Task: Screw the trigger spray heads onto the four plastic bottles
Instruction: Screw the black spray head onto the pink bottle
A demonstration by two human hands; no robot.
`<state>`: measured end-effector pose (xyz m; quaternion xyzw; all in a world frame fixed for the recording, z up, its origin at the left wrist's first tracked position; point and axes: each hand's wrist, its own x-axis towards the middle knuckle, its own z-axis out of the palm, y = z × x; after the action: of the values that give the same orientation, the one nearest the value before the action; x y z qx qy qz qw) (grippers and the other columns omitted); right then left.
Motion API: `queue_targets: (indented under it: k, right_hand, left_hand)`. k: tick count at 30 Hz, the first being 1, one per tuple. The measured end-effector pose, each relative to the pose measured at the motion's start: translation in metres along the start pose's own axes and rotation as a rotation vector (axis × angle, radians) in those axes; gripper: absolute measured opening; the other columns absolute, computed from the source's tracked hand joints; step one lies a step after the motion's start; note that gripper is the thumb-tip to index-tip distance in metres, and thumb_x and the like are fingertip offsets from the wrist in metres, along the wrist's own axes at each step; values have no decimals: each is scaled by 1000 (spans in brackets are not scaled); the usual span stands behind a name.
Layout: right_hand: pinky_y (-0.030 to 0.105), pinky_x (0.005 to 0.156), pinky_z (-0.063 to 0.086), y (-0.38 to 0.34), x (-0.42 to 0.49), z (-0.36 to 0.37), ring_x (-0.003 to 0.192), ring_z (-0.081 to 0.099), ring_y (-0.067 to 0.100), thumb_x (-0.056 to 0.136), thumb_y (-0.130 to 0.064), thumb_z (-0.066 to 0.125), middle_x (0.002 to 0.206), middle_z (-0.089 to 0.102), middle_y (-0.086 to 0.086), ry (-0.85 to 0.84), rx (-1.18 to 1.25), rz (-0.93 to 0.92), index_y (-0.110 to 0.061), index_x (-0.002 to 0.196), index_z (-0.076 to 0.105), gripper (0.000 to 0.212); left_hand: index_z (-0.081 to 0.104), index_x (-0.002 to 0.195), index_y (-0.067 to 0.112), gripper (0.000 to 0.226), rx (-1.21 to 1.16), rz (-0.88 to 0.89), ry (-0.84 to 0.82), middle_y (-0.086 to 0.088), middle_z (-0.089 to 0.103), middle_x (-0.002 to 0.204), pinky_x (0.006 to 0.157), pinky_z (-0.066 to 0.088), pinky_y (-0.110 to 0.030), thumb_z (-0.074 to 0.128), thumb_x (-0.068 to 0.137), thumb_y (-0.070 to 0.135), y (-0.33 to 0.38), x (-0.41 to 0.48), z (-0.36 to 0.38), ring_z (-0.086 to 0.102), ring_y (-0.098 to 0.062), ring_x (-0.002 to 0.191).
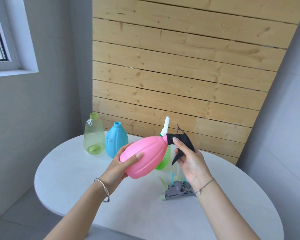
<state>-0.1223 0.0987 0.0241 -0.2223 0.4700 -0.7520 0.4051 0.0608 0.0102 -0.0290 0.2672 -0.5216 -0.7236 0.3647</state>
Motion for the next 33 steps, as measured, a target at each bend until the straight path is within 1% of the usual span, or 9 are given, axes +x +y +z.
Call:
queue_targets:
  k: [3, 7, 13, 18, 23, 25, 28, 30, 33]
  right_hand:
    - [17, 48, 40, 3, -1, 9, 49, 44, 7, 78, -13, 71, 69, 55, -4, 1, 95, 19, -18, 81, 67, 7]
    - [18, 53, 33, 10, -2, 19, 56, 35, 7, 81, -23, 67, 79, 51, -8, -45, 155, -21, -22, 94, 64, 12]
    - [29, 88, 48, 15, -4, 28, 95, 61, 16, 74, -24, 71, 103, 68, 5, -88, 113, -132, -14, 98, 67, 26]
    - [39, 98, 48, 7, 0, 23, 94, 64, 15, 69, -21, 78, 97, 71, 5, -145, -138, -278, -11, 92, 70, 27]
    - [27, 86, 50, -4, 6, 14, 88, 68, 6, 64, -34, 78, 88, 76, -5, -209, -361, -359, -18, 84, 74, 26]
    - [32, 90, 52, -4, 9, 11, 91, 68, 8, 63, -34, 78, 89, 76, -5, -225, -369, -369, -21, 83, 75, 25]
    - [44, 98, 50, -2, 10, 9, 96, 68, 16, 62, -31, 79, 94, 76, 2, -226, -347, -334, -18, 85, 75, 27]
    - [48, 100, 47, 1, 10, 10, 100, 68, 22, 64, -29, 79, 98, 75, 8, -211, -336, -314, -14, 89, 74, 29]
    - [50, 102, 45, 1, 11, 10, 110, 64, 31, 72, -19, 77, 109, 71, 19, -177, -268, -290, -4, 98, 70, 31]
  left_hand:
    - [54, 121, 37, 75, -10, 9, 15, -2, 62, 123, 78, 56, -37, 80, 51, 45, 1, -1, 2, 65, -20, 100]
    - [50, 127, 27, 80, -62, -12, -24, -5, 65, 118, 62, 57, -28, 76, 54, 47, 0, -2, 5, 70, -15, 88]
    - [53, 126, 24, 76, -98, -39, -55, -7, 67, 117, 61, 56, -28, 76, 57, 47, -3, -3, 8, 71, -17, 87]
    - [58, 117, 30, 68, -98, -50, -70, 2, 75, 100, 60, 56, -27, 76, 55, 52, 0, -1, 3, 71, -16, 83]
    - [66, 106, 37, 54, -105, -61, -110, 3, 76, 100, 65, 58, -27, 76, 56, 56, 0, -1, 1, 72, -14, 85]
    - [70, 102, 38, 50, -130, -105, -122, 2, 75, 103, 69, 59, -31, 67, 62, 68, -2, 0, 1, 72, -18, 90]
    - [71, 102, 32, 65, -149, -210, -94, -8, 75, 102, 69, 59, -43, 44, 66, 79, -1, 2, 0, 71, -31, 90]
    - [70, 99, 33, 59, -125, -184, -75, -7, 76, 97, 67, 60, -41, 46, 65, 75, -2, 3, 0, 72, -29, 85]
    - [61, 111, 29, 52, -130, -84, -81, 1, 74, 107, 76, 59, -28, 57, 69, 60, -1, 2, 4, 70, -16, 97]
